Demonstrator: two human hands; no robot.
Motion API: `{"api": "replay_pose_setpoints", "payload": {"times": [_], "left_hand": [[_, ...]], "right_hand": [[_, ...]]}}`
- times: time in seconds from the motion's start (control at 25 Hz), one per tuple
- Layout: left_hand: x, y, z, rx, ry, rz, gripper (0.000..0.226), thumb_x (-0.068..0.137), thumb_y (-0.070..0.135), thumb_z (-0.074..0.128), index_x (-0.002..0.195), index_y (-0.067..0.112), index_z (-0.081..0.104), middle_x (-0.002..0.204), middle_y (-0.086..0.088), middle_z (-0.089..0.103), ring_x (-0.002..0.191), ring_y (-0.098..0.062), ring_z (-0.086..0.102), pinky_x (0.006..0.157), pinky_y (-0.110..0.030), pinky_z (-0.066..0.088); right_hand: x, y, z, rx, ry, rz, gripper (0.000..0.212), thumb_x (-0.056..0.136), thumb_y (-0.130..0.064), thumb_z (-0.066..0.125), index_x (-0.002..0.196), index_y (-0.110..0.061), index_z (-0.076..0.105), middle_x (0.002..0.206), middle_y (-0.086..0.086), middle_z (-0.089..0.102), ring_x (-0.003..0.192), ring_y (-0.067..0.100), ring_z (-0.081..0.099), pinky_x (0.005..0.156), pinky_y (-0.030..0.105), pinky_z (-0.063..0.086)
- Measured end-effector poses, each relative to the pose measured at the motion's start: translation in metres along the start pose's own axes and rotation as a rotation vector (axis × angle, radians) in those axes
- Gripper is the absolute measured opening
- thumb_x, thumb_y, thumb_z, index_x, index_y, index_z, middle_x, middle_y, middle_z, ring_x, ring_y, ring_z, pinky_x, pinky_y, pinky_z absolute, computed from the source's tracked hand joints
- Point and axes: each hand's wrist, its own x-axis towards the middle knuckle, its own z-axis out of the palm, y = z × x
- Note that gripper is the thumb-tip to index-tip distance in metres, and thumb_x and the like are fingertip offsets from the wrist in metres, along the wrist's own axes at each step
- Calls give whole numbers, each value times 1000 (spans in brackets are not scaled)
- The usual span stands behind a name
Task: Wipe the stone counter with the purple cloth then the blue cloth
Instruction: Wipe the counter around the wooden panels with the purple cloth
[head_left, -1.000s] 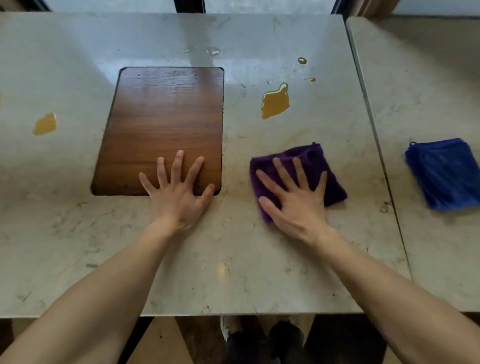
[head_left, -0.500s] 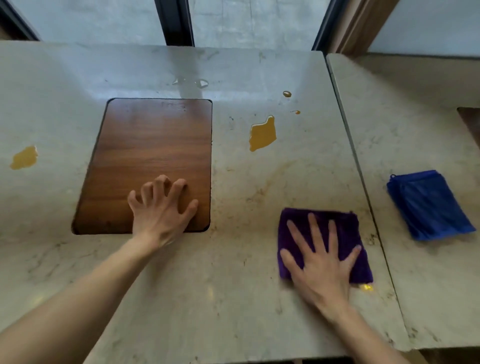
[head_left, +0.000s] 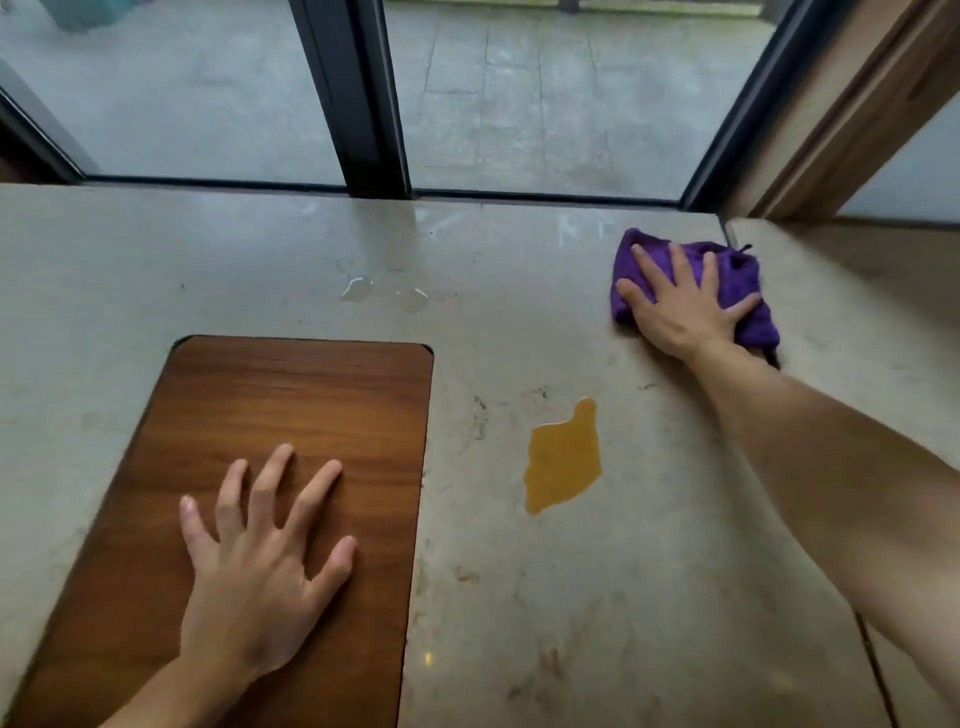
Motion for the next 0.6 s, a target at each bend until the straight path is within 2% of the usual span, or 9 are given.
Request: {"api": "replay_pose_setpoints", "payload": {"times": [0.12, 0.24, 0.4, 0.6], "left_hand": [[0, -3, 6, 23, 52, 10, 74, 89, 75, 13, 148, 38, 36, 156, -12, 31, 140, -45, 31, 102, -81, 21], [1, 0, 8, 23, 100, 11, 74, 88, 76, 13, 147, 37, 37, 155, -12, 34, 139, -45, 32, 102, -81, 21], [3, -2, 2, 10, 41, 3, 73, 90, 75, 14, 150, 37, 31, 158, -12, 27, 143, -43, 24, 104, -81, 18], [3, -2, 2, -10, 35, -12, 73, 88, 76, 16, 152, 42, 23, 160, -9, 18, 146, -41, 15, 108, -79, 12]], "right_hand": [[69, -36, -15, -14, -46, -59, 64, 89, -79, 15, 148, -60, 3, 166, -15, -7, 151, 26, -16, 104, 80, -9], [77, -58, -14, -43, -42, -195, 58, 92, -73, 17, 147, -61, 5, 165, -16, -5, 152, 24, -13, 106, 78, -10], [-36, -42, 14, -112, -62, -444, 52, 94, -71, 15, 143, -67, -1, 162, -23, -12, 150, 17, -18, 109, 72, -14], [-188, -21, 41, -106, -140, -402, 53, 90, -71, 9, 139, -70, -12, 160, -26, -18, 148, 15, -25, 109, 72, -14]]}}
